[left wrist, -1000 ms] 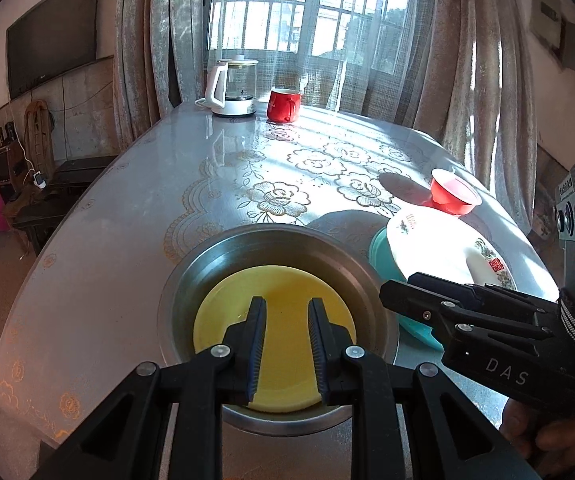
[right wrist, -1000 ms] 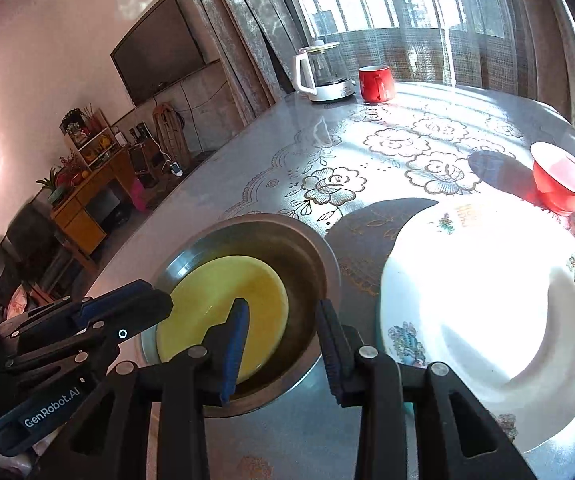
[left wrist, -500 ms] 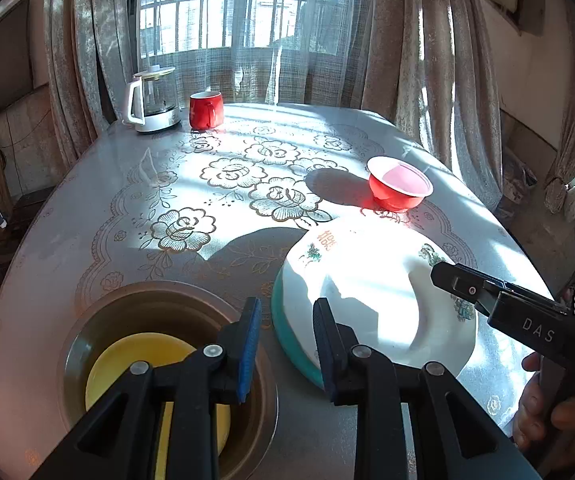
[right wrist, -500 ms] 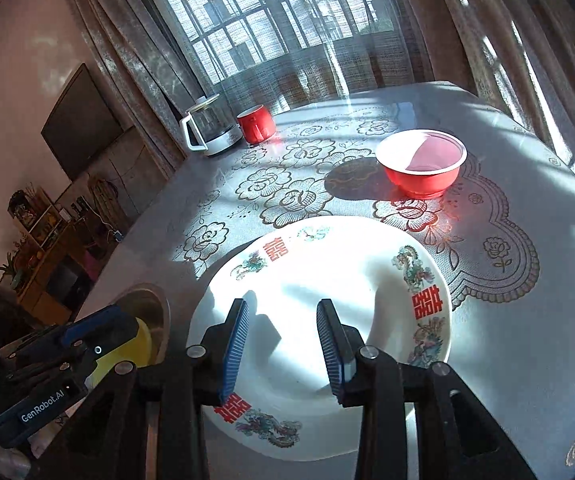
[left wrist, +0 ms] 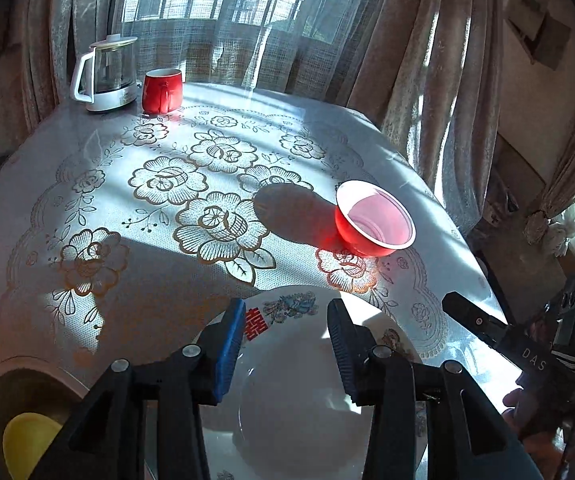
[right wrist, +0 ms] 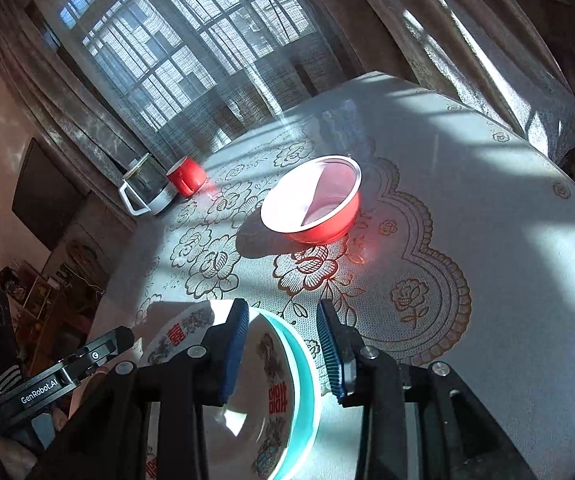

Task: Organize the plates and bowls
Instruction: 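Move the left tool to the red bowl rim and grasp it, then lift the red bowl with the left tool and lower it onto the yellow bowl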

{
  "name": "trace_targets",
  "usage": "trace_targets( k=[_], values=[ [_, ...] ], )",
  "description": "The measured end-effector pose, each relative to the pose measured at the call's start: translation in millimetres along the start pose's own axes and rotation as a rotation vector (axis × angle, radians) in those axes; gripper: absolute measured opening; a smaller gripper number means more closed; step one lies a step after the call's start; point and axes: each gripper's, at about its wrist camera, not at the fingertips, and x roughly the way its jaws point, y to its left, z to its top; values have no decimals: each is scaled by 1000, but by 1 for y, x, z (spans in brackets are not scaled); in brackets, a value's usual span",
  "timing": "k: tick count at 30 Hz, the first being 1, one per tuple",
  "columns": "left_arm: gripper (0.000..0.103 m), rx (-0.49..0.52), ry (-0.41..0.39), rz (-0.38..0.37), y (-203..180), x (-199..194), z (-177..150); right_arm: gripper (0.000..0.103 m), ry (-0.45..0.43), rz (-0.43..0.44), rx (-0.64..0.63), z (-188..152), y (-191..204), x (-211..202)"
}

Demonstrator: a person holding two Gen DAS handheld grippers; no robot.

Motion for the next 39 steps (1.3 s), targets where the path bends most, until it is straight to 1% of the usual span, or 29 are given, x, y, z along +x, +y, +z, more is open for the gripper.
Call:
trace_targets(
  k=[2,3,4,7,9,10,12,14,18,19,20,21,23,24,25,28,34,39],
  values=[
    [43,-25,30,-61,-3,12,11,29,1,0,22,8,-6,8],
    [42,-39,47,-93,-6,20,16,25,-2,3,29,13,-8,12],
    [41,-45,58,-119,-9,26,20,25,-9,-1,35,17,-11,15],
    [41,-53,78,-131,-20,47,33,24,-8,-4,73,33,-19,28],
    [41,-69,107,-152,-25,64,41,24,-8,-21,93,43,-25,36],
    [41,-75,120,-162,-28,72,44,26,2,-22,109,48,-28,42],
    [42,-82,134,-161,-33,86,49,26,19,-19,133,58,-36,51],
    [42,-80,146,-170,-39,99,54,26,25,-42,147,66,-43,59],
    [41,-88,181,-172,-45,124,63,27,49,-54,162,80,-54,76],
    [38,-92,188,-173,-46,129,63,28,54,-53,156,82,-55,81],
    [32,-103,197,-178,-47,134,64,28,62,-55,149,84,-56,86],
    [29,-112,210,-190,-48,139,63,28,74,-60,151,85,-57,91],
    [19,-109,225,-217,-52,145,61,25,89,-40,139,83,-57,100],
    [19,-99,218,-216,-54,146,61,20,93,-48,123,81,-55,102],
    [18,-80,206,-205,-57,144,60,19,90,-68,108,80,-53,102],
    [17,-39,180,-206,-62,137,57,19,78,-71,94,76,-51,97],
    [17,-44,157,-216,-55,116,52,19,71,-46,84,71,-41,83],
    [17,-58,119,-202,-45,85,44,18,68,-2,57,65,-22,70]
  ],
)
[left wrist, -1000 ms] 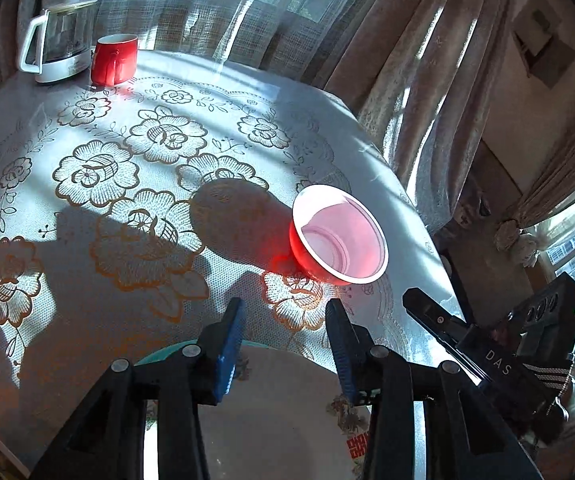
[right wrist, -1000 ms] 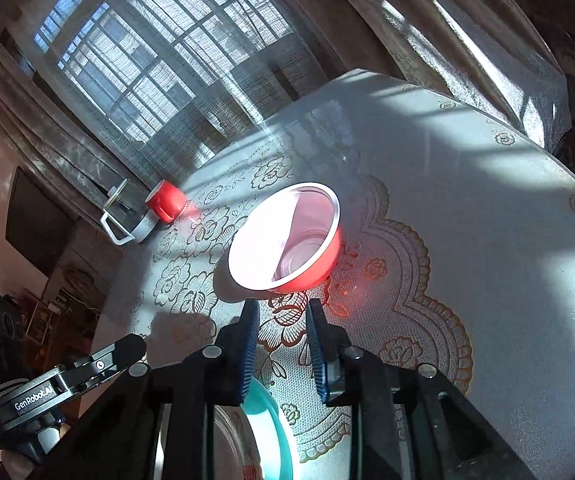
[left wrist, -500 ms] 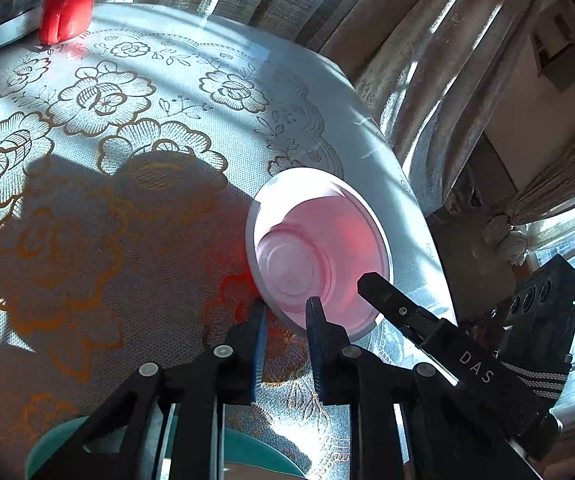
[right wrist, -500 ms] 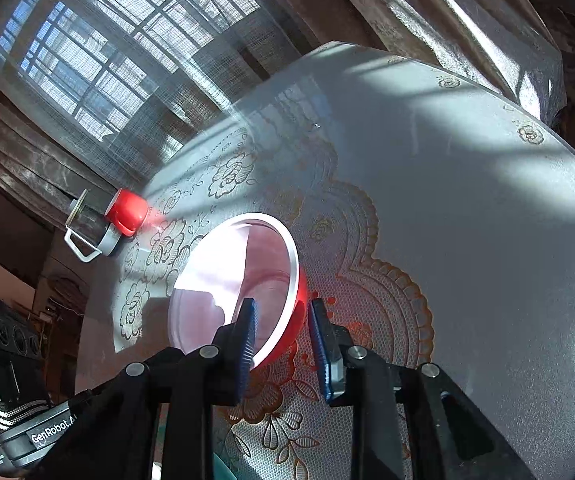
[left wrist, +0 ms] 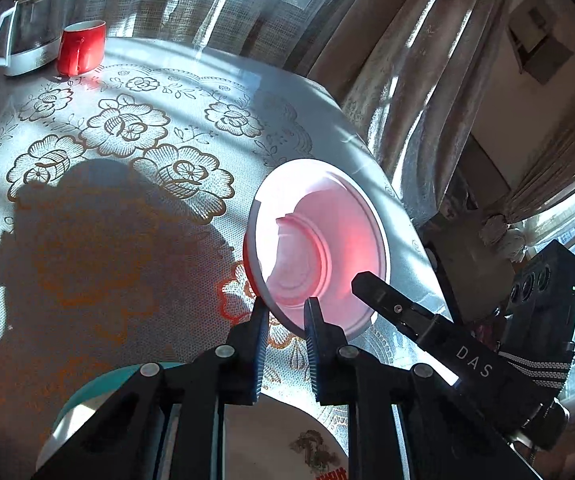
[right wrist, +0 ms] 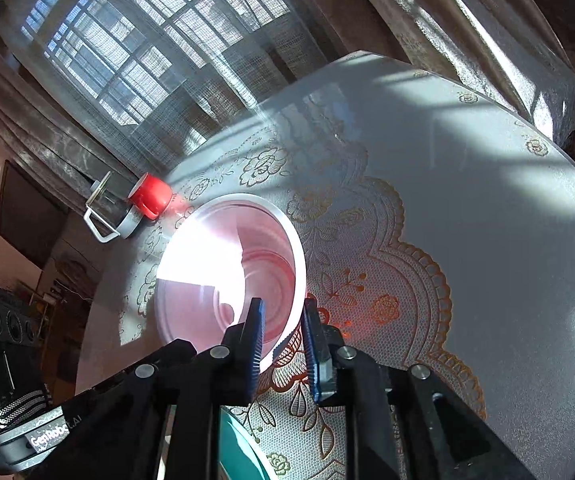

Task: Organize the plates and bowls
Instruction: 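Lift the red bowl with the left tool and lower it onto the yellow bowl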

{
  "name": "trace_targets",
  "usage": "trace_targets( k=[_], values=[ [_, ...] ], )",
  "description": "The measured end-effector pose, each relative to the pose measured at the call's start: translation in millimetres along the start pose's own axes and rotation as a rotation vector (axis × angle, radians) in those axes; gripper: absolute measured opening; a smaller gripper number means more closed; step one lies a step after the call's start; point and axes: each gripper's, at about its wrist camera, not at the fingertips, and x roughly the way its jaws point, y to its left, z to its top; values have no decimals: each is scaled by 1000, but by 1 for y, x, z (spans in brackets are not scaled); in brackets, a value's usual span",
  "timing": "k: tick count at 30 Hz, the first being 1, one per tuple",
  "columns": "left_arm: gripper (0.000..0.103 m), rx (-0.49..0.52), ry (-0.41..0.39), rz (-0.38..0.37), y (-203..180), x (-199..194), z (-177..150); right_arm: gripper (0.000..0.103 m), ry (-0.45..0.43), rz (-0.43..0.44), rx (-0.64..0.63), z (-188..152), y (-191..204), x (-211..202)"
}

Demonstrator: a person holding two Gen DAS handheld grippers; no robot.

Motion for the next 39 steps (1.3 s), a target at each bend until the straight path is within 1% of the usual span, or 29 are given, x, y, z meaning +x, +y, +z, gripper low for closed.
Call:
trace_targets(
  k=[6,11,15,24,31,34,36,39],
  values=[
    [17,51,-64,54,0,-41,-16,19,-6,42,-48,-14,29,-14],
    [17,56,-106,68,9,-75,-32,19,-7,72,-89,-30,55,-25],
    [17,49,-129,79,21,-98,-49,18,1,99,-122,-45,75,-31],
    [18,31,-190,120,53,-150,-89,18,46,158,-202,-90,121,-33],
    [17,6,-226,121,75,-187,-122,19,86,209,-256,-123,153,-34],
    [17,-14,-232,103,84,-198,-132,18,105,231,-281,-137,166,-33],
    [17,-13,-240,120,88,-205,-140,18,119,247,-295,-145,174,-32],
    [17,-31,-254,118,98,-216,-152,18,128,257,-324,-158,186,-33]
  ],
)
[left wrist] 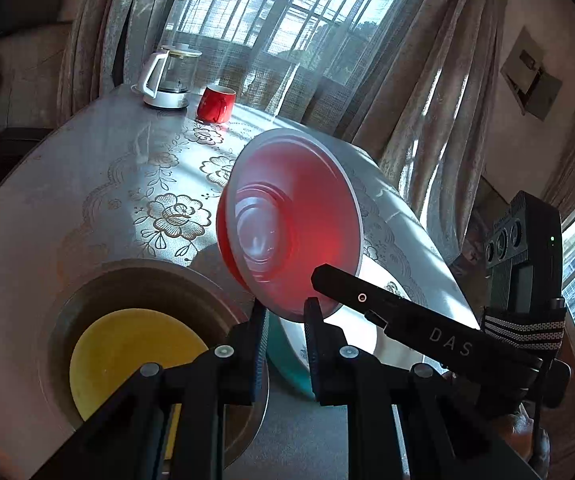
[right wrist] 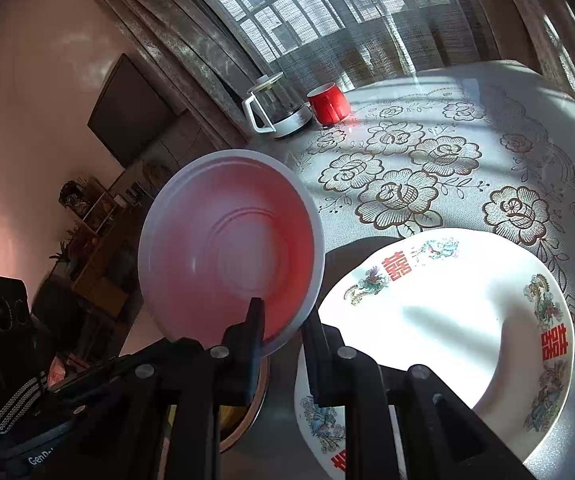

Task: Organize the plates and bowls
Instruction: 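Lift the red bowl with the left tool and lower it onto the yellow bowl, then open the left tool to release the red bowl in the steel bowl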

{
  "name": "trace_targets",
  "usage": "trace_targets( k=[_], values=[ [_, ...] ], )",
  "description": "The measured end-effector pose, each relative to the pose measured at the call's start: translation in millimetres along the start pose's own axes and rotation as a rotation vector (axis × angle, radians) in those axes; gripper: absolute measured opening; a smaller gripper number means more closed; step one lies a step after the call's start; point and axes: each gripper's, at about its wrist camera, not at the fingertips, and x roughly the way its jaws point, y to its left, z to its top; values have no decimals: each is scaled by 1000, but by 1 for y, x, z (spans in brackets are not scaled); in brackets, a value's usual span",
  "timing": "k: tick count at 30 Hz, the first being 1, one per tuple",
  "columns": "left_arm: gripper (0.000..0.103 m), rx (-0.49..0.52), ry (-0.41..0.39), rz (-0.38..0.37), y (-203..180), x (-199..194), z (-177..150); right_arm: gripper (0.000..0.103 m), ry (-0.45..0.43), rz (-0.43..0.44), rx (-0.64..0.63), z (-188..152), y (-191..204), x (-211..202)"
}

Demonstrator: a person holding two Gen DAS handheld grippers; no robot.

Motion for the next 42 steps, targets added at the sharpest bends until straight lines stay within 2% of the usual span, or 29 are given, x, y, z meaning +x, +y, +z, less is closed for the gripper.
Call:
trace_targets(
  k=[12,27,37,42],
  values=[
    [17,-95,-13,11,48,-36,-32,18,92,74,-49,-34,41,19],
    [17,-176,5,51,84,-54,-65,16,212,115,-53,-62,56,41],
    [19,-216,13,81,101,-60,-75,18,245,105,-51,-72,56,39],
    [19,-205,4,128,104,-62,-76,19,237,72,-64,-73,58,34]
  ],
)
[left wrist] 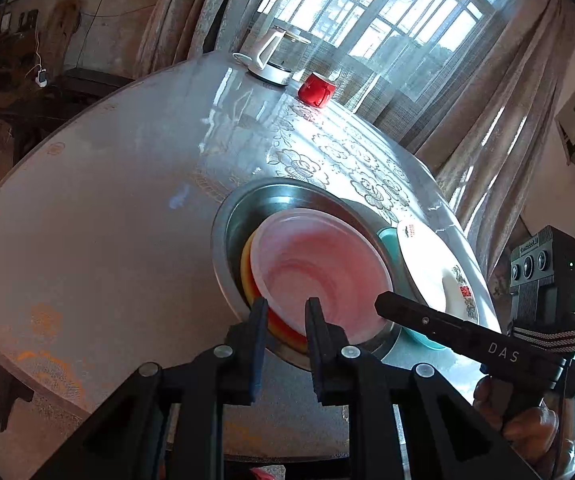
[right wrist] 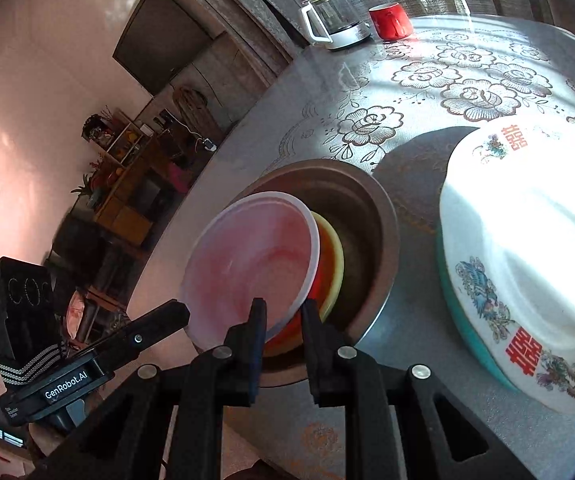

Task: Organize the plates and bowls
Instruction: 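Open the left tool to release the red bowl in the steel bowl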

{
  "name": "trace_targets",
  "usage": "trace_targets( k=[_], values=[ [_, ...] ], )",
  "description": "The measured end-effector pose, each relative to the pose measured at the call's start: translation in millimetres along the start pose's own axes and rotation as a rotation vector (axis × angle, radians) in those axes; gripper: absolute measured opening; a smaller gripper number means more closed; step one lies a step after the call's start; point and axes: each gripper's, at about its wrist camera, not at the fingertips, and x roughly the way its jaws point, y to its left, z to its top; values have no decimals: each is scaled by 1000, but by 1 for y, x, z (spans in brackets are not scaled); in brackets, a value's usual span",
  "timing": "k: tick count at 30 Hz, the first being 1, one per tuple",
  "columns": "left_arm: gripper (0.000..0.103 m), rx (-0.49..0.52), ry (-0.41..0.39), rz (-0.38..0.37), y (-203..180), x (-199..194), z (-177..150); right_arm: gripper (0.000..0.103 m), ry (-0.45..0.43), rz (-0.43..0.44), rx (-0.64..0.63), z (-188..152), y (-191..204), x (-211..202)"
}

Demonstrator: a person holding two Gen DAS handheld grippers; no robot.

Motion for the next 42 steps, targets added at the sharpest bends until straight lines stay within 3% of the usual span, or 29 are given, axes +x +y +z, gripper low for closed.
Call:
trace_targets(
  k=[2,11,23,30,38,42],
  values=[
    [19,6,-10,30,0,1,1,19,-6,-16,4,1,-1,-1],
    [19,45,-3,39,-2,8,4,23,0,-111,-50,8,1,8],
    [19,118,38,51,-8,27,12,21,83,-331,-330,22,29,31],
    [20,123,43,53,-9,32,14,13,82,-309,-304,32,21,34],
    [20,137,29,95,-10,34,16,14,66,-282,-237,36,14,36],
    [20,138,20,96,-9,32,16,20,45,-255,-228,33,14,29]
  ],
)
